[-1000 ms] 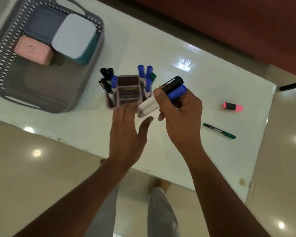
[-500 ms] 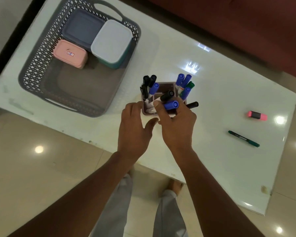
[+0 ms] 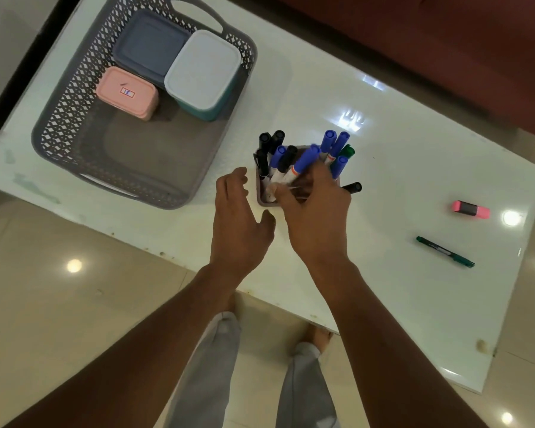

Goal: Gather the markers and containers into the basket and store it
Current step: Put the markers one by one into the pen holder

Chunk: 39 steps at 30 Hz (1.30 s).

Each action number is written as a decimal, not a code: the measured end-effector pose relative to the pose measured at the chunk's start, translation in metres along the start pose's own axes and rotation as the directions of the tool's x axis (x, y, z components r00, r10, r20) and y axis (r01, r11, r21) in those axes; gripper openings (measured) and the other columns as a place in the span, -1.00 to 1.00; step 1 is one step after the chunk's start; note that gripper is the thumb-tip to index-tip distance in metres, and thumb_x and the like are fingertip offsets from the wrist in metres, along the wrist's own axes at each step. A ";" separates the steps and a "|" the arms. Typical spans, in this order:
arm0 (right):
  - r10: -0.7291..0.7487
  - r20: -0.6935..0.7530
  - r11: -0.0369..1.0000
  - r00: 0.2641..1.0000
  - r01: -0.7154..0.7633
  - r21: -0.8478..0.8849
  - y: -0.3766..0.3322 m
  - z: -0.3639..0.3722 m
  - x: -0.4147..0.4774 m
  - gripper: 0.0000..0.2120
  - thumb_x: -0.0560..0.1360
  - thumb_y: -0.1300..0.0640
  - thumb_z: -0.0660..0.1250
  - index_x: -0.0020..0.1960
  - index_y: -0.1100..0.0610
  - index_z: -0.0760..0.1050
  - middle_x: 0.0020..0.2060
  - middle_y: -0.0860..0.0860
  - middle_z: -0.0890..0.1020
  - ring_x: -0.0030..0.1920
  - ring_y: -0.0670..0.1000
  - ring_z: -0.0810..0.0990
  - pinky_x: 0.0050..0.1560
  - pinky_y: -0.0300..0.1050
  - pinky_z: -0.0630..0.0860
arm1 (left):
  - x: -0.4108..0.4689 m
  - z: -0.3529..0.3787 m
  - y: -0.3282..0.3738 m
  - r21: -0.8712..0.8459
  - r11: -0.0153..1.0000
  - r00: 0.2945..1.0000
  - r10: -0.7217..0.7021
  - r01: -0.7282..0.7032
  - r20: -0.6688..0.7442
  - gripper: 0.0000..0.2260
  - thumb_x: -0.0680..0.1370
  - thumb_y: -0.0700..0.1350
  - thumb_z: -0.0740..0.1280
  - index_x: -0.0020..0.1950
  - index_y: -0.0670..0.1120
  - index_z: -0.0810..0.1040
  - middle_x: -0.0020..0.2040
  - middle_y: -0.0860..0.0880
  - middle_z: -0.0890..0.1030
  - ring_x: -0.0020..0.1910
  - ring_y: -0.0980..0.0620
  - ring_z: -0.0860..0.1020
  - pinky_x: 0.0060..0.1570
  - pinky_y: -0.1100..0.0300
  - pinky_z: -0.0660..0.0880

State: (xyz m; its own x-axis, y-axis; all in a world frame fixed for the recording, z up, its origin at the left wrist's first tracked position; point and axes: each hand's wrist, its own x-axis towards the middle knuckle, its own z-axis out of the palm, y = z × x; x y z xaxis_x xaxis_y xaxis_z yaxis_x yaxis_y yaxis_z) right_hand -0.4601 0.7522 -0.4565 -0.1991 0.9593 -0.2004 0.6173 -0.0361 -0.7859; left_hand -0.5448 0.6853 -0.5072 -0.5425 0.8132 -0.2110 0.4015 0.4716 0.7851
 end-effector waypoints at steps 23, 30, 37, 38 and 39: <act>-0.218 0.175 0.935 0.960 0.257 -0.245 -0.023 -0.002 0.021 -0.74 0.53 0.20 0.33 0.21 0.09 0.54 -0.09 -0.05 0.55 -0.10 -0.06 0.49 -0.03 -0.39 0.39 | 0.042 -0.028 0.021 -0.187 0.967 0.984 0.157 -0.171 -0.089 -0.70 0.52 -0.36 0.26 0.05 0.01 0.58 -0.15 0.30 0.57 -0.12 0.33 0.56 -0.11 0.49 0.44; -0.167 0.061 0.968 0.984 0.176 -0.178 -0.007 -0.007 -0.004 -0.82 0.50 0.29 0.38 0.08 0.15 0.57 -0.09 0.02 0.68 -0.14 -0.05 0.62 -0.07 -0.43 0.47 | 0.034 -0.028 0.017 -0.161 0.964 0.976 0.202 -0.213 -0.082 -0.83 0.58 -0.28 0.29 0.13 -0.13 0.60 -0.02 0.11 0.63 -0.10 0.22 0.60 -0.08 0.49 0.48; -0.185 0.056 0.956 0.981 0.192 -0.222 -0.007 -0.002 0.000 -0.89 0.52 0.33 0.32 0.00 0.27 0.61 -0.14 0.14 0.68 -0.16 0.09 0.64 -0.05 -0.11 0.60 | 0.027 -0.025 0.020 -0.112 0.979 0.980 0.159 -0.172 -0.119 -0.77 0.60 -0.30 0.21 0.20 -0.13 0.55 0.05 0.10 0.61 -0.04 0.21 0.58 0.01 0.37 0.51; -0.204 0.057 0.947 0.977 0.212 -0.241 -0.006 0.001 0.000 -0.84 0.51 0.36 0.31 0.04 0.28 0.62 -0.11 0.16 0.68 -0.13 0.11 0.64 -0.02 -0.15 0.57 | 0.024 -0.023 0.020 -0.101 0.981 0.981 0.152 -0.164 -0.120 -0.75 0.60 -0.31 0.20 0.22 -0.13 0.54 0.10 0.04 0.62 0.01 0.14 0.58 0.07 0.29 0.53; -0.239 0.034 0.936 0.970 0.239 -0.258 -0.004 0.002 -0.002 -0.80 0.50 0.39 0.31 0.08 0.28 0.62 -0.07 0.16 0.69 -0.11 0.11 0.64 0.00 -0.22 0.52 | 0.022 -0.021 0.019 -0.092 0.983 0.982 0.145 -0.157 -0.117 -0.72 0.59 -0.33 0.19 0.24 -0.14 0.52 0.14 -0.01 0.62 0.05 0.10 0.58 0.10 0.26 0.52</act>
State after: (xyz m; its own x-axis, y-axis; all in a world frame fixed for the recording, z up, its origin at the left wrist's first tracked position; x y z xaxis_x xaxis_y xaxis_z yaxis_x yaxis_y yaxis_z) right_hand -0.4635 0.7503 -0.4546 -0.3663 0.9301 -0.0266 0.7266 0.2681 -0.6326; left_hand -0.5644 0.7049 -0.4844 -0.5611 0.8274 -0.0248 0.4118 0.3050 0.8587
